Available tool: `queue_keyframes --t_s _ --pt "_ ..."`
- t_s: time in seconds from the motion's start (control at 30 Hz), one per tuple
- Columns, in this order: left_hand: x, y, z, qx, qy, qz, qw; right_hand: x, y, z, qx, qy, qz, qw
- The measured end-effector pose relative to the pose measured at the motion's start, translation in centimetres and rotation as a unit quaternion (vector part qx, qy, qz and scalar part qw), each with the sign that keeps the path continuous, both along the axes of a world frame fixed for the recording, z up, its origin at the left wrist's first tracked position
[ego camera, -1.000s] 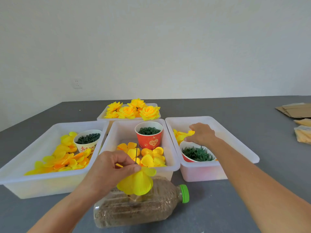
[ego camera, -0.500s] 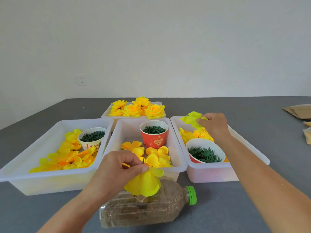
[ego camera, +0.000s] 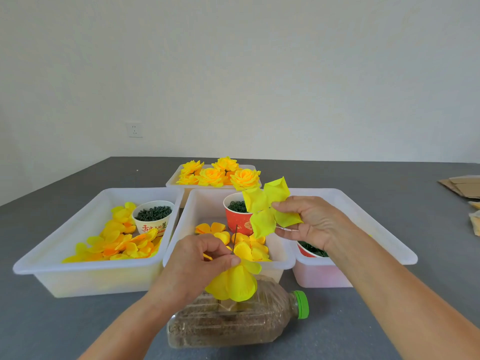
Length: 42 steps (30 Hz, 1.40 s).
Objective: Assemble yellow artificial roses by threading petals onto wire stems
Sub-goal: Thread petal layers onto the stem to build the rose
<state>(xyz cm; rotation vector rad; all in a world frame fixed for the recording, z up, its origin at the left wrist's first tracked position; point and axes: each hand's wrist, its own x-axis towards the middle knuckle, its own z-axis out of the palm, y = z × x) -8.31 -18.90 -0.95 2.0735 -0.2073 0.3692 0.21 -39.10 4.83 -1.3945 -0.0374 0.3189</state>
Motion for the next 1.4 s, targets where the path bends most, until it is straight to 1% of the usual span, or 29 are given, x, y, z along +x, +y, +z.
queue_keyframes --t_s 0.17,0.43,0.47,0.53,0.6,0.63,0.67,0.73,0.83,0.97,1.07,1.13,1.2,1.3,1.37,1.4 --pt "0.0 -0.1 0.1 -0.002 -0.002 -0.002 1.0 -1.0 1.2 0.0 -0.013 -0.023 0.022 0.999" --pt "-0.1 -0.3 0.3 -0.016 0.0 0.001 1.0 -1.7 1.6 0.2 -0.037 -0.07 0.021 0.997" --pt "-0.1 -0.3 0.3 -0.019 0.001 0.001 1.0 -1.9 1.6 0.2 -0.022 -0.087 0.031 0.996" --pt "-0.1 -0.4 0.4 -0.022 0.002 0.002 1.0 -2.4 1.6 0.3 0.025 -0.15 0.058 0.987" --pt "-0.2 -0.4 0.4 -0.022 0.001 0.001 1.0 -3.1 1.5 0.3 0.105 -0.216 0.095 0.966" --pt "-0.3 -0.4 0.4 -0.021 -0.001 0.001 1.0 -3.3 1.3 0.2 0.137 -0.233 0.107 0.957" --pt "-0.3 -0.4 0.4 -0.021 -0.003 0.001 1.0 -3.4 1.1 0.1 0.148 -0.25 0.113 0.95" --pt "-0.3 -0.4 0.3 -0.018 -0.007 -0.001 1.0 -3.5 0.7 -0.3 0.146 -0.284 0.11 0.941" --pt "-0.1 -0.3 0.2 -0.015 -0.009 -0.001 1.0 -3.8 0.2 -0.9 0.137 -0.309 0.112 0.934" --pt "0.0 -0.3 0.1 -0.017 -0.011 0.0 1.0 -4.2 0.0 -1.3 0.062 -0.378 0.108 0.917" --pt "0.0 -0.2 0.1 -0.017 -0.013 0.002 1.0 -4.3 0.2 -1.3 0.016 -0.405 0.104 0.908" --pt "0.0 -0.3 0.2 -0.016 -0.013 0.003 1.0 -4.3 0.3 -1.2 -0.004 -0.405 0.098 0.909" --pt "0.0 -0.3 0.2 -0.015 -0.012 0.002 1.0 -4.3 0.4 -1.2 0.015 -0.378 0.097 0.92" --pt "-0.1 -0.3 0.3 -0.008 -0.006 -0.001 1.0 -4.0 0.3 -0.9 0.057 -0.311 0.057 0.947" --pt "-0.1 -0.3 0.3 -0.008 -0.006 -0.003 1.0 -3.7 0.1 -0.6 0.048 -0.258 0.034 0.964" --pt "-0.1 -0.3 0.3 -0.008 -0.007 -0.004 1.0 -3.5 -0.1 -0.4 0.042 -0.218 0.041 0.974"
